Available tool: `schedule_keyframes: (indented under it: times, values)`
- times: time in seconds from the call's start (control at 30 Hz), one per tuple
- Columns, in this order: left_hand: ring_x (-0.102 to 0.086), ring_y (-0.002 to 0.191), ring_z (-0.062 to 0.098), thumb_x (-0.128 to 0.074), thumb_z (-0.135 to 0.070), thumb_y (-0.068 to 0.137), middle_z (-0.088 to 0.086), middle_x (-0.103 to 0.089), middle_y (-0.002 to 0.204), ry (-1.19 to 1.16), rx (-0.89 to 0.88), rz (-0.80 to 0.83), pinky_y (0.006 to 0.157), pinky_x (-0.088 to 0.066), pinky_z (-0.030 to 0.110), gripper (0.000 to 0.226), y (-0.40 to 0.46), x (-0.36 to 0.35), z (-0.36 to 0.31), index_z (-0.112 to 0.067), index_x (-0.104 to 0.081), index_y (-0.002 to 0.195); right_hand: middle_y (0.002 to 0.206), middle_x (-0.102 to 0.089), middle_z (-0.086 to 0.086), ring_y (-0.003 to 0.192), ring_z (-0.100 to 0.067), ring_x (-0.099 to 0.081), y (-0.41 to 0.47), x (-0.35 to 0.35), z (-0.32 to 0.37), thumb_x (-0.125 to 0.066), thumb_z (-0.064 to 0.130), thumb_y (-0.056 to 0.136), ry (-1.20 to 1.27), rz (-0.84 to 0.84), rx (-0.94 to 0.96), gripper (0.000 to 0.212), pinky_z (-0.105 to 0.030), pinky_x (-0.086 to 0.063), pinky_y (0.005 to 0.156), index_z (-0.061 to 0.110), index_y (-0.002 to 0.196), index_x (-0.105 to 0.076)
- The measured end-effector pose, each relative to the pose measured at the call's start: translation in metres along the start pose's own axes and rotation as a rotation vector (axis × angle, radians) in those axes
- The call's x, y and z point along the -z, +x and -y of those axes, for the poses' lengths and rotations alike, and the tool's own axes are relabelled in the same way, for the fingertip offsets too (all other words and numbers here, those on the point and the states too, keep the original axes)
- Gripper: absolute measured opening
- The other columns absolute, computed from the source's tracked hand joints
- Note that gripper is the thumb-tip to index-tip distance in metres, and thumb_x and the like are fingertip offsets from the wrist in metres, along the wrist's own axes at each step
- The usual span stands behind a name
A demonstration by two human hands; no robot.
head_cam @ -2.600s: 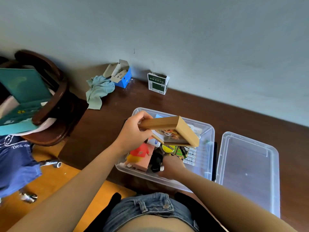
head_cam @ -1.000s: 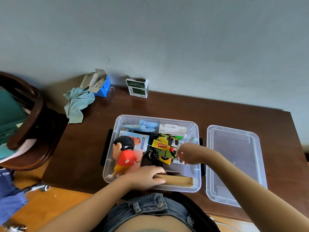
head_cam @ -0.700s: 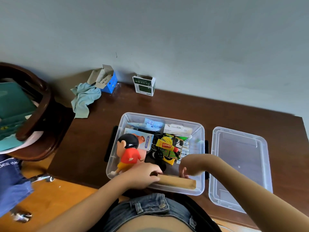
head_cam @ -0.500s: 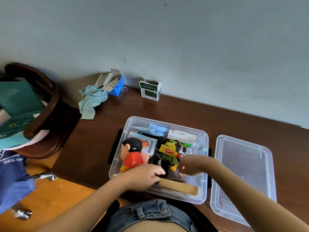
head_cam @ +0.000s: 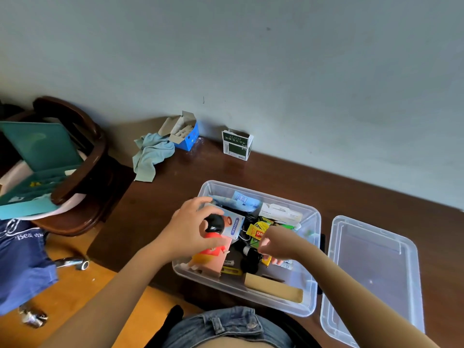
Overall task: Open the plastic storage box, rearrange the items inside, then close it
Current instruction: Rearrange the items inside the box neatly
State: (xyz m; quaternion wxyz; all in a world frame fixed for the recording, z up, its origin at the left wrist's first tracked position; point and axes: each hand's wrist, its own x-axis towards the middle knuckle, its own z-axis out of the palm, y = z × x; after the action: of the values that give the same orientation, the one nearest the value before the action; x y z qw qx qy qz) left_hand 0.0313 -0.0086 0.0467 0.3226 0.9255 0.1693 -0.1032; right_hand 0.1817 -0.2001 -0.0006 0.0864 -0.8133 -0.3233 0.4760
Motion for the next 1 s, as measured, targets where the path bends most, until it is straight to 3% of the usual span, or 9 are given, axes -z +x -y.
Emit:
schedule_keyframes:
  times: [0.1, 0.23, 0.37, 0.47, 0.57, 0.63, 0.77, 0.9, 1.0]
  values:
    - [-0.03, 0.131, 0.007, -0.073, -0.061, 0.064, -0.022, -0.023, 0.144, -0.032, 0.008, 0.176, 0.108, -0.033, 0.041, 0.081, -0.003, -0.007, 0.014, -0.048, -0.035, 0.134, 0.083, -0.074, -0.007, 0.07, -0.02, -0.072, 0.0, -0.005, 0.003, -0.051, 0.018, 0.092, 0.055, -0.018, -0.01, 0.026, -0.021, -0.057, 0.057, 0.003, 0.094, -0.071]
    - [-0.036, 0.126, 0.009, -0.069, -0.058, 0.066, -0.017, -0.03, 0.142, 0.068, -0.002, 0.102, 0.103, -0.034, 0.036, 0.085, -0.001, -0.015, 0.02, -0.049, -0.025, 0.138, 0.081, -0.074, -0.009, 0.073, -0.023, -0.071, -0.001, -0.005, 0.012, -0.049, 0.017, 0.089, 0.032, -0.139, 0.013, 0.026, -0.032, -0.058, 0.068, 0.006, 0.088, -0.073]
    - [-0.037, 0.122, 0.016, -0.06, -0.063, 0.067, -0.009, -0.036, 0.137, 0.216, -0.018, 0.074, 0.101, -0.032, 0.038, 0.083, 0.004, -0.023, 0.023, -0.05, -0.018, 0.138, 0.085, -0.074, -0.008, 0.076, -0.024, -0.07, -0.001, 0.001, 0.018, -0.052, 0.015, 0.09, 0.066, -0.225, 0.002, 0.023, -0.034, -0.059, 0.07, 0.009, 0.089, -0.073]
    - [-0.037, 0.12, 0.016, -0.059, -0.064, 0.066, -0.007, -0.037, 0.136, 0.242, -0.025, 0.043, 0.1, -0.033, 0.038, 0.084, 0.006, -0.028, 0.025, -0.049, -0.018, 0.138, 0.091, -0.074, -0.006, 0.079, -0.019, -0.071, -0.001, -0.003, 0.025, -0.053, 0.013, 0.092, 0.099, 0.006, 0.055, 0.021, -0.017, -0.055, 0.058, 0.01, 0.098, -0.073]
    - [-0.036, 0.121, 0.015, -0.064, -0.06, 0.067, -0.009, -0.036, 0.137, 0.198, -0.039, -0.002, 0.102, -0.032, 0.039, 0.085, 0.006, -0.031, 0.03, -0.048, -0.02, 0.139, 0.109, -0.07, -0.006, 0.095, -0.021, -0.067, 0.012, -0.023, 0.035, -0.053, 0.014, 0.092, -0.116, 0.186, 0.094, 0.029, -0.026, -0.055, 0.079, 0.011, 0.118, -0.065]
    - [-0.034, 0.124, 0.014, -0.066, -0.057, 0.069, -0.01, -0.035, 0.139, 0.155, -0.051, -0.021, 0.105, -0.03, 0.039, 0.084, 0.004, -0.034, 0.033, -0.048, -0.02, 0.139, 0.114, -0.065, -0.009, 0.102, -0.026, -0.062, 0.027, -0.042, 0.04, -0.053, 0.012, 0.089, -0.262, 0.147, 0.04, 0.036, -0.034, -0.052, 0.085, 0.009, 0.124, -0.059]
    - [-0.03, 0.129, 0.012, -0.068, -0.052, 0.073, -0.014, -0.031, 0.141, 0.057, -0.076, -0.069, 0.108, -0.026, 0.039, 0.082, -0.001, -0.04, 0.039, -0.046, -0.022, 0.14, 0.098, -0.065, -0.013, 0.089, -0.029, -0.063, 0.049, -0.071, 0.046, -0.055, 0.013, 0.085, -0.296, 0.013, -0.034, 0.025, -0.031, -0.047, 0.063, 0.005, 0.108, -0.06]
    - [-0.034, 0.124, 0.01, -0.069, -0.05, 0.074, -0.015, -0.028, 0.14, 0.005, -0.075, -0.108, 0.105, -0.029, 0.039, 0.08, -0.001, -0.049, 0.038, -0.043, -0.023, 0.139, 0.104, -0.065, -0.011, 0.091, -0.029, -0.062, 0.058, -0.085, 0.044, -0.054, 0.014, 0.088, -0.298, -0.099, -0.033, 0.023, -0.033, -0.051, 0.068, 0.009, 0.109, -0.06]
    - [-0.032, 0.122, 0.006, -0.069, -0.047, 0.075, -0.016, -0.028, 0.139, -0.09, -0.056, -0.136, 0.101, -0.033, 0.037, 0.077, -0.001, -0.055, 0.037, -0.044, -0.024, 0.137, 0.107, -0.064, -0.012, 0.096, -0.031, -0.061, 0.06, -0.082, 0.044, -0.059, 0.022, 0.086, -0.315, -0.063, 0.052, 0.03, -0.036, -0.053, 0.079, 0.009, 0.113, -0.059]
